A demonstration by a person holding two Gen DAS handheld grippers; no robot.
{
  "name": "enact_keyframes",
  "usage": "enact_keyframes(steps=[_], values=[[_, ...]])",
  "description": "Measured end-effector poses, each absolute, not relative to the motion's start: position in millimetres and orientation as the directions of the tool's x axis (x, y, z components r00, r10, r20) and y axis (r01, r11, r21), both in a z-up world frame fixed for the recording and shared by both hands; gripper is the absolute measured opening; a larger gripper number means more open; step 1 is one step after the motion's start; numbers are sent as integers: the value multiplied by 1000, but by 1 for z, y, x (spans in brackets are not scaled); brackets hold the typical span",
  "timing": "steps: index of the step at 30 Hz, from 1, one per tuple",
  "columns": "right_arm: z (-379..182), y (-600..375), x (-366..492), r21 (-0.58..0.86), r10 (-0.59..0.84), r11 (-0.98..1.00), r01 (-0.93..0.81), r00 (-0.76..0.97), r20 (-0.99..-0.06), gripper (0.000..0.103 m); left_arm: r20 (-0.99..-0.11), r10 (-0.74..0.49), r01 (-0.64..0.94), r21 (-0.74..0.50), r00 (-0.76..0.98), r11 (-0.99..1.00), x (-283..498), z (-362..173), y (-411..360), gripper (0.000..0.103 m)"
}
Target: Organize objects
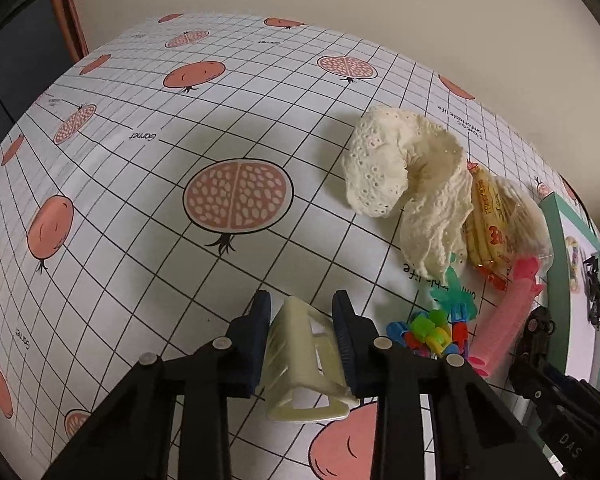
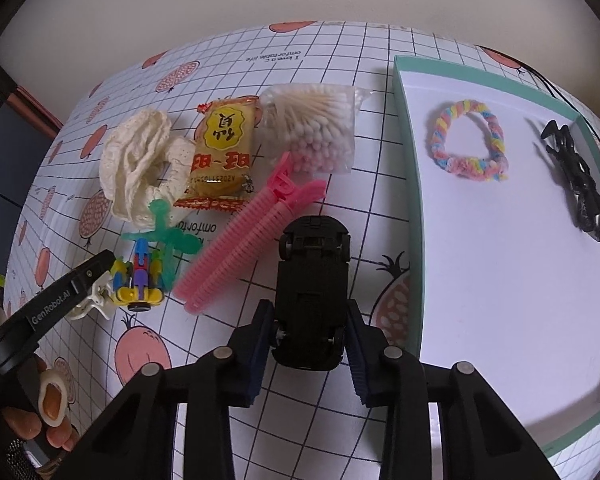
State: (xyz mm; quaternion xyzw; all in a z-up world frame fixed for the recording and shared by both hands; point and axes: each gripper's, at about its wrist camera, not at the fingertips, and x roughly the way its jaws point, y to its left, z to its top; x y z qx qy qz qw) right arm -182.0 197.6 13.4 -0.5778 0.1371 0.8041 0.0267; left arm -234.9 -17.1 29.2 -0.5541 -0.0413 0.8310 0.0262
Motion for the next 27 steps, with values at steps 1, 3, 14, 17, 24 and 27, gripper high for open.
enact_keyframes(steps=[1,3,14,17,24,27], values=[[13,197,-183,190,-115,-961,-202,-331,-937,36,-919,90,5,-100,-384,-995,-235,30,-18,31],[17,201,-180,193,-119,-961,-199,-334,-935,36,-917,84,13,-96,-389,-995,-235,33,-20,27],[46,208,-173,224,-146,-960,-169,-380,-913,36,-886,129,32,-159,-445,-987,-234,62,-33,5],[52,211,-165,228,-151,-961,-158,-391,-908,36,-882,135,37,-170,-451,-985,-234,66,-37,3],[53,221,-164,239,-157,-957,-165,-398,-904,36,-884,172,79,-228,-436,-971,-231,65,-56,2],[53,222,-165,244,-161,-955,-167,-398,-903,36,-892,176,80,-229,-416,-970,-230,62,-58,2]])
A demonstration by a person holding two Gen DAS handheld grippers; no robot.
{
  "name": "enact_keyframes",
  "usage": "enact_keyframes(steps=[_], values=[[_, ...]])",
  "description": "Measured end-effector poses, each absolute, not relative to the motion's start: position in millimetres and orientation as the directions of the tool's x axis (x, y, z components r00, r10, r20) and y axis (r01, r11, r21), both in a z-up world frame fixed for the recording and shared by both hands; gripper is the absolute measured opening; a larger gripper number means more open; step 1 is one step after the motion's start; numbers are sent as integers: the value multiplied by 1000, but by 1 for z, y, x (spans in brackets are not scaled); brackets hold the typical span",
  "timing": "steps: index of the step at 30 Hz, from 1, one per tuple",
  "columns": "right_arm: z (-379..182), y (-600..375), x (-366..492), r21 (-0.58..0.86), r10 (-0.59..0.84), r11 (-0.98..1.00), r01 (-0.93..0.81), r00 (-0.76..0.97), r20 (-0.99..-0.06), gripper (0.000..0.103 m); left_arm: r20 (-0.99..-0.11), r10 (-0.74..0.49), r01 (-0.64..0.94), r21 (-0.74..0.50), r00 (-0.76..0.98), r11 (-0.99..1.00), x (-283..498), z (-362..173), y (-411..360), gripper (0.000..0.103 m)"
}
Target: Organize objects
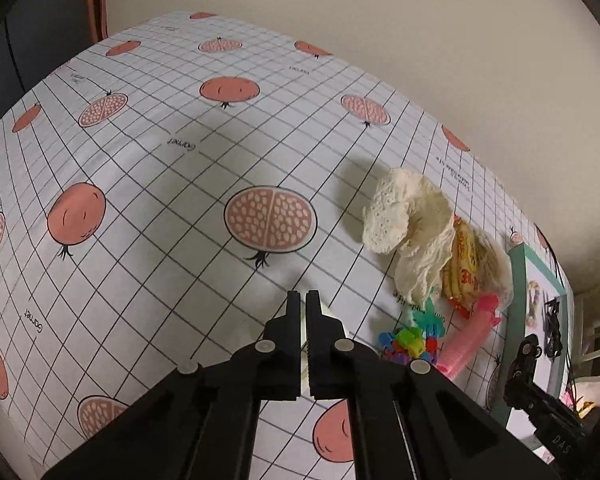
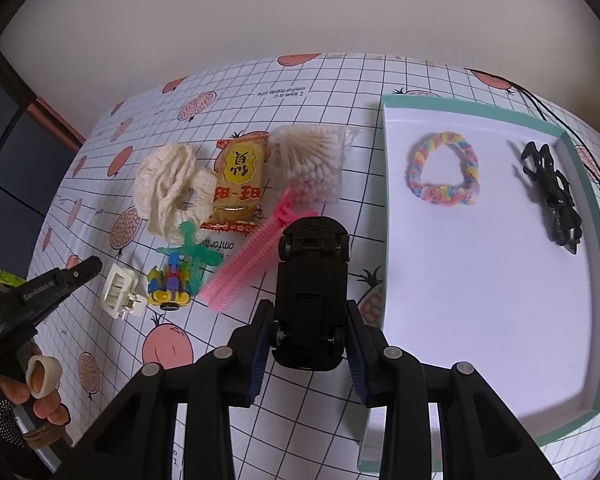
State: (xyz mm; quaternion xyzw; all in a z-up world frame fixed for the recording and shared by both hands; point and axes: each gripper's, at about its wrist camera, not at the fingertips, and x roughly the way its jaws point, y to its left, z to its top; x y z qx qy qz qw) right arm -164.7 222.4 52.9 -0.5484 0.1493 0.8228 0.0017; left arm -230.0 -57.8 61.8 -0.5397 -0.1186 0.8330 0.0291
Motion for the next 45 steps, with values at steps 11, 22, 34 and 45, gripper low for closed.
enact_keyframes(steps=[11,22,34,45], values=[[55,225,-161,242,-159,-956,-168,-397,-904,36,-902,166,-26,-170,-398,-985,-227,60,-40,55],[52,221,-160,240,-160,-956,-169,-384,-909,36,-938,86,-109,-52,-335,-993,-224,30,-20,59],[52,222,-159,237,-159,-957,-168,-381,-911,36,-933,55,-83,-28,-355,-996,-222,33,-23,53],[66,240,-146,240,-148,-954,-182,-409,-900,36,-886,47,4,-55,-462,-998,-214,78,-27,53]])
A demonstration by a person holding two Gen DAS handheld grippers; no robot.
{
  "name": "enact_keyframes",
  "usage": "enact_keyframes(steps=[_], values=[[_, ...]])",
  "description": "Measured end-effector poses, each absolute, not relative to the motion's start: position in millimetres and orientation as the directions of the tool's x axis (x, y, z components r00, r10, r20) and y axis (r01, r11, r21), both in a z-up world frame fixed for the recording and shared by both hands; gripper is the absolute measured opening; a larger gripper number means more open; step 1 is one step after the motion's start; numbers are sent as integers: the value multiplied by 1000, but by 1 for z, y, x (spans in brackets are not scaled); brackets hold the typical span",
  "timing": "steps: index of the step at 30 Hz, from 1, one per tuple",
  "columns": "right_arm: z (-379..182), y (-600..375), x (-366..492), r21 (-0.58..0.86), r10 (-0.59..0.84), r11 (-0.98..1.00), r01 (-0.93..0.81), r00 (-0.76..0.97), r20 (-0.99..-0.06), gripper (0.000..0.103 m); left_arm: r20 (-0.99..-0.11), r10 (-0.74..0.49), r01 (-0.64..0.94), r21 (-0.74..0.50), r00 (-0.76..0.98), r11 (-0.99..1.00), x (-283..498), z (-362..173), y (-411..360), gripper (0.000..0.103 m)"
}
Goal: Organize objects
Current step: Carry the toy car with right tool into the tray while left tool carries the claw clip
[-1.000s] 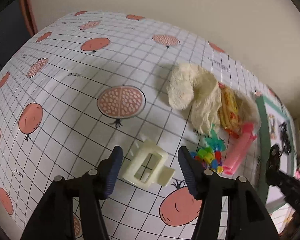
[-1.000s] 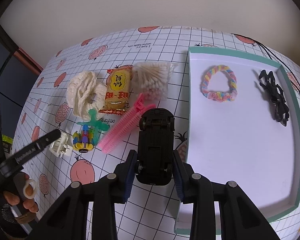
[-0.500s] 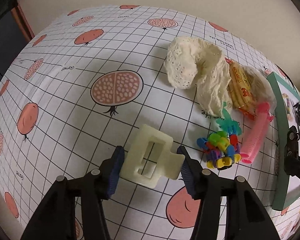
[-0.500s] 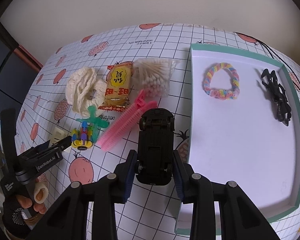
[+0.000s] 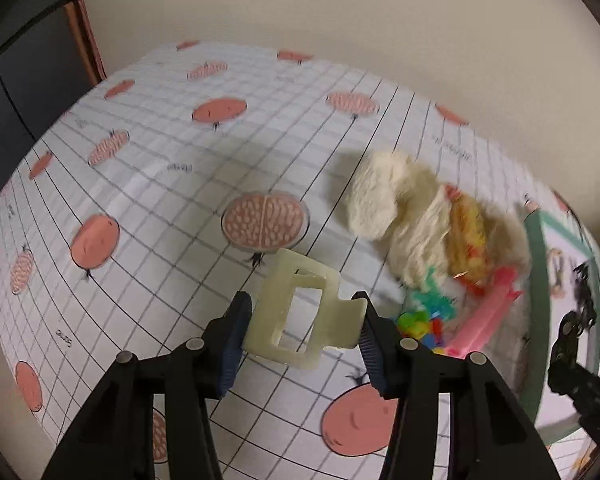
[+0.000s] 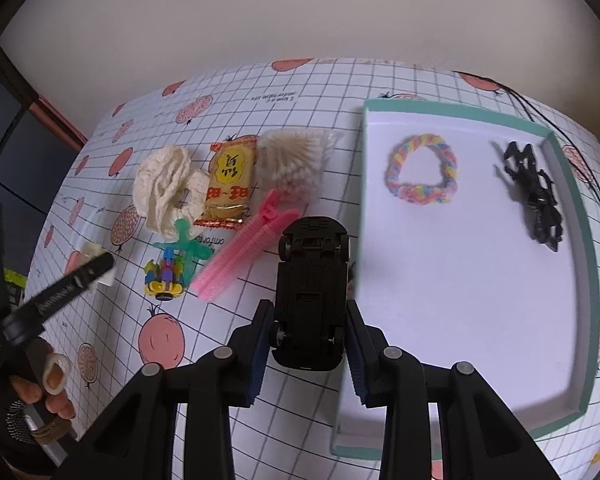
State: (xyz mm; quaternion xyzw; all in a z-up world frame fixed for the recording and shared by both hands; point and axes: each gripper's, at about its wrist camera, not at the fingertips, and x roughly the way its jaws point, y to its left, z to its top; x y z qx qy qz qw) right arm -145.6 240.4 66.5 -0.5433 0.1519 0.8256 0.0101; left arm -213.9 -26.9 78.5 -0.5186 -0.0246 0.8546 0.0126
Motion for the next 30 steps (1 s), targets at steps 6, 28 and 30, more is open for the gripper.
enact_keyframes(steps=[6,28,30], values=[[70,269,-132,220,-111,-950,-224,-417,-902,36,-850,124,-98,-86,-512,-991,-199,106,18,53],[36,416,-80,163,20,-876,-454,-371,-928,36,-888,305,-479,-113,-344,-870,-146,61,236,53],[33,419,-81,151,31,-879,-453,-369,-929,36,-897,288,-476,-102,-336,-873,-149,54,241,53]])
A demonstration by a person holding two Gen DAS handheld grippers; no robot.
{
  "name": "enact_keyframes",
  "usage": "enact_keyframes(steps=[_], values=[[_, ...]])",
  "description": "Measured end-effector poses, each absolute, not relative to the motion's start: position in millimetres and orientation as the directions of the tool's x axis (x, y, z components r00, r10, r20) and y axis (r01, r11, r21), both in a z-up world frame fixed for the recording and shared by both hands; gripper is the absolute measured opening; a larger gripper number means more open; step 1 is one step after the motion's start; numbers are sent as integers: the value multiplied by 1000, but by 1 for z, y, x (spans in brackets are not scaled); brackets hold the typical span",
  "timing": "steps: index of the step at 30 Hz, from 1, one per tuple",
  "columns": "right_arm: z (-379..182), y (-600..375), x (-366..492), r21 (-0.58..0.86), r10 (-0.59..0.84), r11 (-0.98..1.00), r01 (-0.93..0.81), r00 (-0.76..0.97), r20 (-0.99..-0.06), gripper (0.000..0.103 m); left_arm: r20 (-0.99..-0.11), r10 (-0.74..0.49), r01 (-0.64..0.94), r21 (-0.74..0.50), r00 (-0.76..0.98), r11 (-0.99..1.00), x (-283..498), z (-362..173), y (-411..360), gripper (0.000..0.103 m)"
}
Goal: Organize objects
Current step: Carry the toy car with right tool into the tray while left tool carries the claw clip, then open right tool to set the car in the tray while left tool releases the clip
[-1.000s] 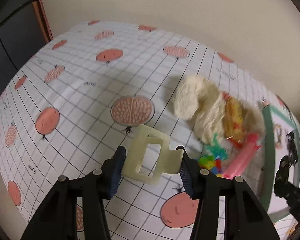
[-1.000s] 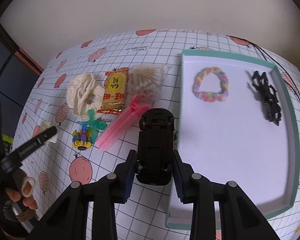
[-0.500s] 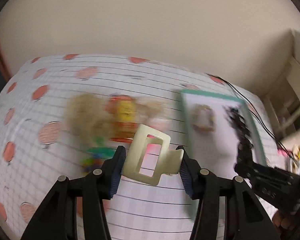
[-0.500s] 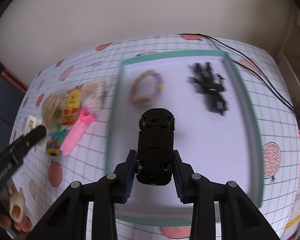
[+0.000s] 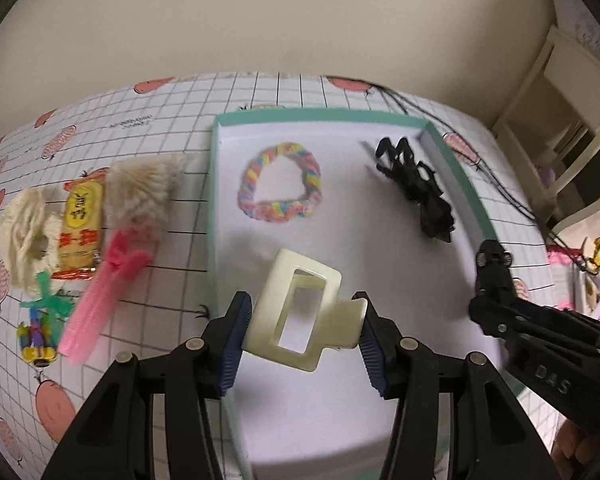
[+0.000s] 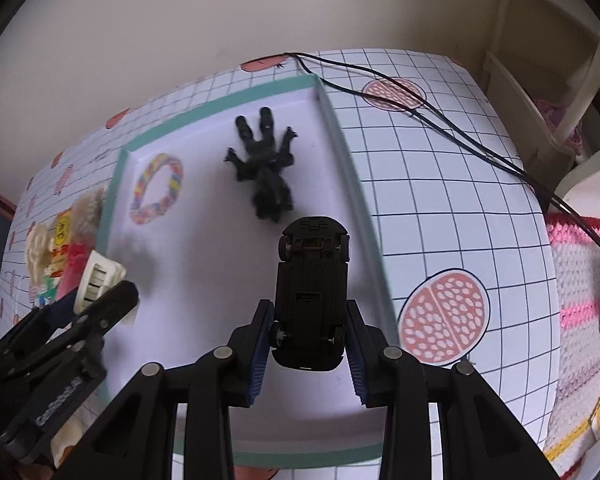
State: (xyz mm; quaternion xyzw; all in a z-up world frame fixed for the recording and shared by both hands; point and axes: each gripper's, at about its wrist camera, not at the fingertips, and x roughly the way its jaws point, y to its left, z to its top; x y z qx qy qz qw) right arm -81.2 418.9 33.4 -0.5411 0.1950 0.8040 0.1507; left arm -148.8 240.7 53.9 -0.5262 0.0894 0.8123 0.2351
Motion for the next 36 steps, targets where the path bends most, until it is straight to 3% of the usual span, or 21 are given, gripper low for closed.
enact_keyframes(steps=[18,22,26,36], values=[[19,421,-93,152,33,-875,-459,-370,-928,37,-907,275,-481,-96,-318,-872,-160,31,265,53],[21,420,-90,162,31,-871,-464,-380,-924,37,-904,298,-484,-122,-307,-867,-159,37,261,54],[28,416,-88,168,31,-873,-459,-396,-918,47,-891,320,-482,-137,-321,-865,-153,52,251,54],[59,396,-91,145,51,-902,-406,-435,-899,47,-851,354,-420,-179,-388,-890,-156,91,192,54]])
